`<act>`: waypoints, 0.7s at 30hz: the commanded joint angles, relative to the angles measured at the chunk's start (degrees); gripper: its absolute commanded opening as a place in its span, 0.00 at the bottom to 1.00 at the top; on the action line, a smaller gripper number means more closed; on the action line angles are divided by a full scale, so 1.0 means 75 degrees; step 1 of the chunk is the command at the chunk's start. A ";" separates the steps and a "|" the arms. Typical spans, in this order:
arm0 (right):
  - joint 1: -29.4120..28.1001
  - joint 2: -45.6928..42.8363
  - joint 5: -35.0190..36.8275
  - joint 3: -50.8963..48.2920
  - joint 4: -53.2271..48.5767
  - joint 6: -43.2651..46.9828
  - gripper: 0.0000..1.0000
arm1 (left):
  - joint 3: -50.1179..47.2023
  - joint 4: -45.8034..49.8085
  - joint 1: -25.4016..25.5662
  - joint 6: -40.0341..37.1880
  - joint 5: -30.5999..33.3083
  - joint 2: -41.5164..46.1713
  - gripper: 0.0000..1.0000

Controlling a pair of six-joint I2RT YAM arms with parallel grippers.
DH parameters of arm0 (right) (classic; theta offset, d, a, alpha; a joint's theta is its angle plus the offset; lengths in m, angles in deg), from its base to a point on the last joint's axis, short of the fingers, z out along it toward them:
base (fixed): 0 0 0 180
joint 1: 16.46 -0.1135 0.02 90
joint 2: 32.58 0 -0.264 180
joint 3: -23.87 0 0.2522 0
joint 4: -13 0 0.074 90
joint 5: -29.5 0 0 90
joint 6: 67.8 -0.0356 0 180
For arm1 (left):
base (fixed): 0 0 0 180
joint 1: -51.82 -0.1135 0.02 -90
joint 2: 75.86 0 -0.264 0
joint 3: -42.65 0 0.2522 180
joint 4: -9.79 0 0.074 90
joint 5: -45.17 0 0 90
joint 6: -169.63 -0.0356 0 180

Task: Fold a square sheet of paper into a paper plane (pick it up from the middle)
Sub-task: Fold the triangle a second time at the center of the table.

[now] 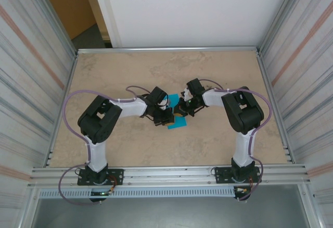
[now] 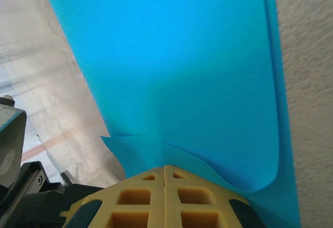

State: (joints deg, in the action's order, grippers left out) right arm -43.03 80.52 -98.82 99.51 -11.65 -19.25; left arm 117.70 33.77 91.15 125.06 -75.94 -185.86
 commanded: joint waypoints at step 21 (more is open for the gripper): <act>0.0214 0.0615 0.1406 -0.0541 -0.1144 0.0067 0.00 | -0.1616 0.1128 -0.0193 -0.1366 -0.0069 0.1094 0.00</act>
State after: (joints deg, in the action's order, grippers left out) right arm -42.76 80.52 -99.35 99.21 -11.19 -19.25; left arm 107.65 30.90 90.03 119.16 -78.59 -179.34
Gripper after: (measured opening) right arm 0.044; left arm 0.048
